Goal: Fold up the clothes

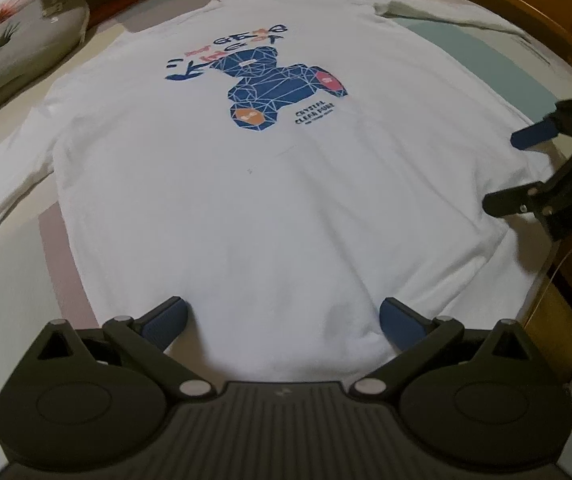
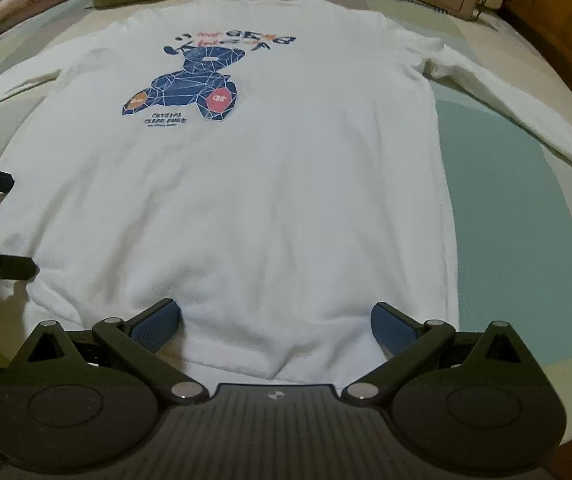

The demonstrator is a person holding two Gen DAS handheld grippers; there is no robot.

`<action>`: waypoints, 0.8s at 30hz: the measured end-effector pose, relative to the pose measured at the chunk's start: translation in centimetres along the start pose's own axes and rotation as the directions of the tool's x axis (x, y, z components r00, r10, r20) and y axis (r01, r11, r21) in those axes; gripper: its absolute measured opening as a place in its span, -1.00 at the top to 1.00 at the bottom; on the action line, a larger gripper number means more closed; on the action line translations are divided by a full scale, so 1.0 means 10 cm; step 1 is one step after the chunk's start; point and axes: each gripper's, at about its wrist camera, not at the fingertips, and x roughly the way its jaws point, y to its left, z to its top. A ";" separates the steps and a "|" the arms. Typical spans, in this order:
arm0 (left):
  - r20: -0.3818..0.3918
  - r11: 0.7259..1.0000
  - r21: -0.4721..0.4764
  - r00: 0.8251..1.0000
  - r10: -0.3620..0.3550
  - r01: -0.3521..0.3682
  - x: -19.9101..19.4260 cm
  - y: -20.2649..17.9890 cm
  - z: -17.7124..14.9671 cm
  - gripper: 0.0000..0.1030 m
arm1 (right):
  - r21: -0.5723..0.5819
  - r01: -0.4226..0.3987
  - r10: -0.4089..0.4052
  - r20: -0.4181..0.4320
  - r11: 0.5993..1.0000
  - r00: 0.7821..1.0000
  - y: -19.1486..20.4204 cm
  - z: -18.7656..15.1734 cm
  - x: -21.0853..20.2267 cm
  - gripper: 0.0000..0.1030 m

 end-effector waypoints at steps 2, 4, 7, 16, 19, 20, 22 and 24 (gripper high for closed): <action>-0.002 1.000 -0.002 1.000 -0.006 0.006 0.01 0.02 0.01 -0.99 | -0.003 -0.009 0.009 0.002 1.000 1.000 0.00 0.02 0.01 -1.00; -0.010 1.000 -0.007 1.000 -0.005 0.005 0.01 0.03 0.02 -0.99 | -0.005 -0.016 0.016 0.012 1.000 1.000 -0.01 0.02 0.02 -1.00; -0.029 1.000 -0.017 1.000 0.006 -0.007 0.02 0.02 0.06 -0.99 | -0.008 -0.023 0.023 0.034 1.000 0.999 -0.01 0.01 0.02 -1.00; -0.095 0.995 -0.074 0.994 0.056 -0.063 0.04 -0.03 0.13 -0.99 | -0.042 -0.054 0.058 0.098 0.998 0.993 -0.05 -0.06 0.01 -1.00; -0.096 0.988 -0.120 0.992 0.084 -0.095 0.04 -0.06 0.10 -0.99 | -0.051 -0.057 0.062 0.120 0.997 0.991 -0.04 -0.09 0.00 -1.00; -0.095 0.984 -0.139 0.991 0.096 -0.108 0.03 -0.07 0.09 -0.99 | -0.054 -0.058 0.065 0.129 0.997 0.990 -0.04 -0.10 0.00 -1.00; -0.092 0.977 -0.167 0.988 0.121 -0.135 0.02 -0.11 0.06 -0.99 | -0.060 -0.062 0.070 0.148 0.996 0.987 -0.05 -0.13 0.00 -1.00; -0.089 0.969 -0.189 0.985 0.147 -0.162 0.01 -0.15 0.04 -1.00 | -0.066 -0.065 0.075 0.168 0.996 0.983 -0.06 -0.17 -0.01 -1.00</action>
